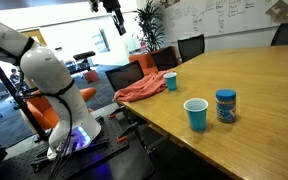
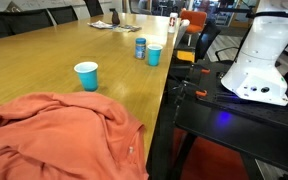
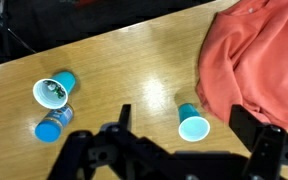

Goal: Pour some candy out of the cup on the right

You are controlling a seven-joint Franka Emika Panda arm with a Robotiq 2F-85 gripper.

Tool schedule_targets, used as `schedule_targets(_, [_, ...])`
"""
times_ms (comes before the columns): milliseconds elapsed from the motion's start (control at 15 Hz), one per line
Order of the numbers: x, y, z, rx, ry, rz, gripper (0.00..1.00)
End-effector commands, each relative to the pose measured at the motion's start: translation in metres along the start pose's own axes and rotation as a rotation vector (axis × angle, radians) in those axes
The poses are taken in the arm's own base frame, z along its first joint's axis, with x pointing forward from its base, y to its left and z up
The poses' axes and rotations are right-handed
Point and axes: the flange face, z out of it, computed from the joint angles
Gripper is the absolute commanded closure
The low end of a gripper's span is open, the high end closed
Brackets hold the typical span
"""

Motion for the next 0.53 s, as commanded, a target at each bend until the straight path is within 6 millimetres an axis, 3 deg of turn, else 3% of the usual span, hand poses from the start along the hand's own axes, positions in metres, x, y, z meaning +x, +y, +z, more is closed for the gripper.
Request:
schedule_targets(0, [0.007,0.020,0.006,-0.021,0.039,0.092,0.00])
schedule_targets(267, [0.009,0.052,0.015,-0.052,0.048,0.185,0.00])
schedule_targets(467, [0.010,0.091,0.030,-0.059,0.045,0.263,0.00])
